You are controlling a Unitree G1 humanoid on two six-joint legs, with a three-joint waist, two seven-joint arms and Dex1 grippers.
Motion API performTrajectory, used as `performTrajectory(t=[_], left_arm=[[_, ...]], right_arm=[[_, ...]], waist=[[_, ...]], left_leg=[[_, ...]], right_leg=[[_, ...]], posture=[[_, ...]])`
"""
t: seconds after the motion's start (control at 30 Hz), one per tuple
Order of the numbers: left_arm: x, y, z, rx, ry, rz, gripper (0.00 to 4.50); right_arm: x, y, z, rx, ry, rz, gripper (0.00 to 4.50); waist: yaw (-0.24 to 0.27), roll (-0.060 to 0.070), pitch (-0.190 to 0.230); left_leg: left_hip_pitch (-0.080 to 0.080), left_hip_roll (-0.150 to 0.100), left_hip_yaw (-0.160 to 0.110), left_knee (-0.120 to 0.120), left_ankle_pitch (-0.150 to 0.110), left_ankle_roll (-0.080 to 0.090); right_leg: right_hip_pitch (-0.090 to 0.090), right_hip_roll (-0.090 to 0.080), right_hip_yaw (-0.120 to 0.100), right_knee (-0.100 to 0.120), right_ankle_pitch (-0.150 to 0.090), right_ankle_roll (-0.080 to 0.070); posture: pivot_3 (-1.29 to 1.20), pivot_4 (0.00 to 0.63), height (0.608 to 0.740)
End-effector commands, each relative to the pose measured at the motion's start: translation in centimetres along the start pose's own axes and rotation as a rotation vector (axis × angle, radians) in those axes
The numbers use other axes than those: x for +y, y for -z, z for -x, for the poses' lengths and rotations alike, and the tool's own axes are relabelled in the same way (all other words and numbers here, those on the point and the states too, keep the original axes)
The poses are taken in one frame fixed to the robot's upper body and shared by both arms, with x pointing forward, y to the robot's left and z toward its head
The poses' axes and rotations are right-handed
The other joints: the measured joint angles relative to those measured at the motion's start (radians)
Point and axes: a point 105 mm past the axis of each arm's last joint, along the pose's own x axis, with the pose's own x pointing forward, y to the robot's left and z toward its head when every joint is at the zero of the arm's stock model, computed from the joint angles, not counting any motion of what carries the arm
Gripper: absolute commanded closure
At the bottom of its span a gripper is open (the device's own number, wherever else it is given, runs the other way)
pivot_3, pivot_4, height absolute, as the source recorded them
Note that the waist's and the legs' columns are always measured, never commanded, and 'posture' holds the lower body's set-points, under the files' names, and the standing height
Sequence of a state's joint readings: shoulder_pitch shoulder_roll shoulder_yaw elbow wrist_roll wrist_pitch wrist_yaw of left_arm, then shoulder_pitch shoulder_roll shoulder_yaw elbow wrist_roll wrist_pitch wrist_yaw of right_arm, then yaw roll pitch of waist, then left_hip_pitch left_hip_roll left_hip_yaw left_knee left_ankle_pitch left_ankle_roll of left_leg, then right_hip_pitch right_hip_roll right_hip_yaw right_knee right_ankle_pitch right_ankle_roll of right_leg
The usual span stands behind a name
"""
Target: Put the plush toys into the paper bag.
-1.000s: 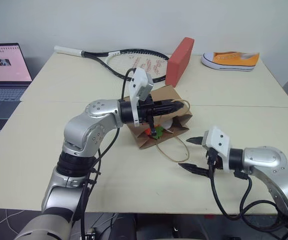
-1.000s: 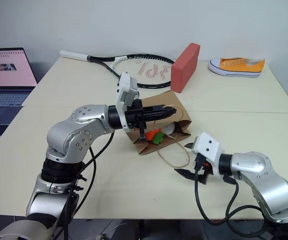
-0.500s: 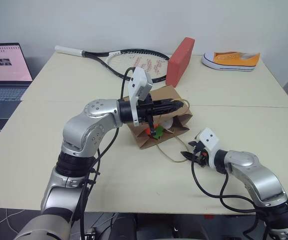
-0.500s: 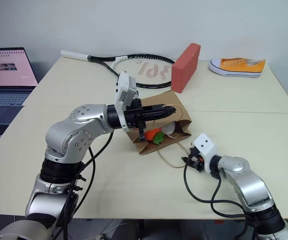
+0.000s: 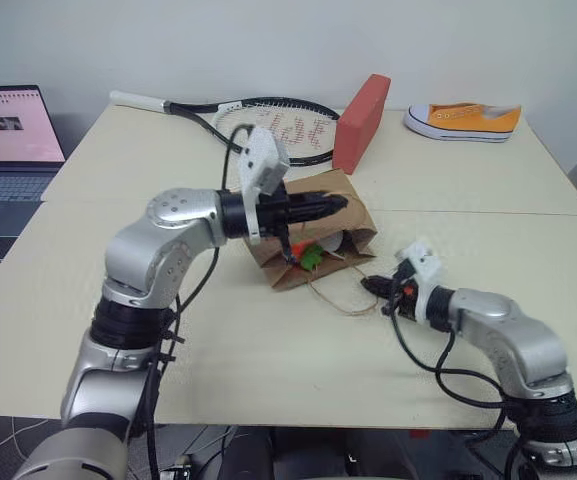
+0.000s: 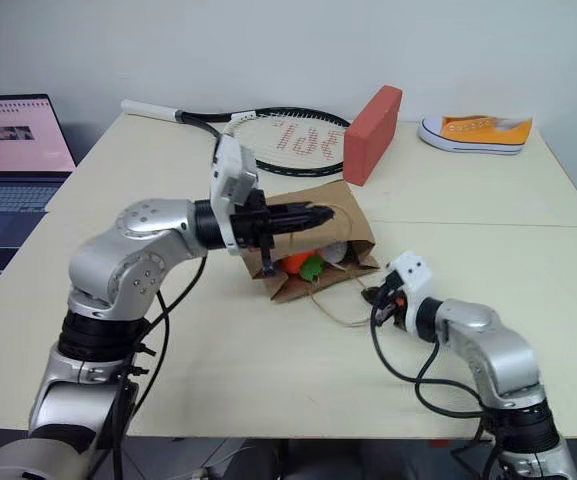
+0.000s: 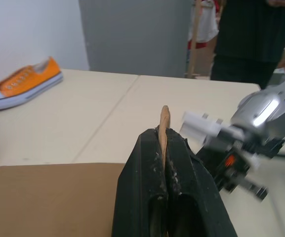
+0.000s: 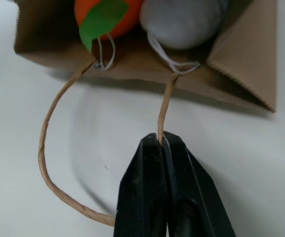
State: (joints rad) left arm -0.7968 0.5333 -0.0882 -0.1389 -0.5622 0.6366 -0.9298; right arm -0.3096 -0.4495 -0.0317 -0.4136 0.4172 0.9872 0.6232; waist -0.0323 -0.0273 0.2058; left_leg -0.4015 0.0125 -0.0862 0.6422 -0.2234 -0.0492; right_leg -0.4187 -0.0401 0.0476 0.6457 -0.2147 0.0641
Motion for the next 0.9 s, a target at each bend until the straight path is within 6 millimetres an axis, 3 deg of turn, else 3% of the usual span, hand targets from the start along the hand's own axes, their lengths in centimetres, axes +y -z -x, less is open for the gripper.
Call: performTrajectory(t=[0.03, 0.2, 0.37, 0.57, 0.77, 0.83, 0.9], left_arm=[[1.3, -2.9, 1.3, -0.028, -0.039, -0.129, 4.50], [2.7, -4.5, 2.1, 0.008, -0.058, -0.210, 4.50], [3.4, -5.0, 1.5, 0.028, -0.049, -0.229, 4.50], [4.2, -4.5, -0.2, 0.029, -0.034, -0.182, 4.50], [4.4, -3.5, -2.0, 0.003, 0.008, -0.104, 4.50], [3.7, -3.2, -2.2, -0.004, 0.062, -0.091, 4.50], [3.8, -3.1, -2.3, -0.004, 0.062, -0.089, 3.91]], right_arm=[[0.4, -4.0, 2.2, -0.114, -0.029, -0.020, 4.48], [1.0, -7.6, 4.9, -0.176, -0.104, -0.062, 4.48], [0.4, -10.9, 7.4, -0.204, -0.114, -0.065, 4.48], [-0.6, -11.7, 8.3, -0.173, -0.089, -0.091, 4.48], [-1.8, -11.0, 7.0, -0.155, -0.028, -0.140, 4.48], [-2.5, -11.3, 6.8, -0.187, 0.021, -0.149, 4.12], [-2.7, -11.6, 6.8, -0.205, 0.039, -0.147, 3.62]], waist=[[0.000, 0.000, 0.000], [0.000, 0.000, 0.000], [0.000, 0.001, 0.000], [0.001, 0.001, 0.000], [-0.001, 0.001, 0.000], [-0.004, 0.001, 0.000], [-0.003, 0.001, 0.000]], left_leg=[[0.000, 0.000, 0.000, 0.000, 0.000, 0.000], [0.000, 0.000, 0.000, -0.002, 0.000, 0.000], [0.000, 0.000, 0.000, -0.002, 0.000, 0.000], [-0.001, 0.000, 0.000, -0.003, 0.000, 0.000], [-0.001, 0.000, 0.000, -0.003, 0.000, 0.000], [0.000, 0.000, 0.001, -0.003, 0.000, 0.000], [-0.001, 0.000, 0.001, -0.003, 0.000, 0.000]], right_leg=[[0.000, 0.000, 0.000, 0.000, 0.000, 0.000], [0.000, 0.000, 0.000, 0.000, 0.000, 0.000], [-0.001, 0.000, 0.000, -0.001, 0.000, 0.000], [-0.001, 0.000, 0.000, -0.001, 0.000, -0.001], [-0.001, 0.000, 0.000, -0.001, 0.000, -0.001], [-0.001, 0.000, 0.000, 0.000, 0.000, -0.001], [-0.002, 0.000, 0.000, 0.000, 0.000, -0.001]], posture=[[0.00, 0.150, 0.740], [0.00, 0.150, 0.740], [0.00, 0.150, 0.740], [0.00, 0.150, 0.740], [0.00, 0.150, 0.740], [0.00, 0.150, 0.740], [0.00, 0.150, 0.740]])
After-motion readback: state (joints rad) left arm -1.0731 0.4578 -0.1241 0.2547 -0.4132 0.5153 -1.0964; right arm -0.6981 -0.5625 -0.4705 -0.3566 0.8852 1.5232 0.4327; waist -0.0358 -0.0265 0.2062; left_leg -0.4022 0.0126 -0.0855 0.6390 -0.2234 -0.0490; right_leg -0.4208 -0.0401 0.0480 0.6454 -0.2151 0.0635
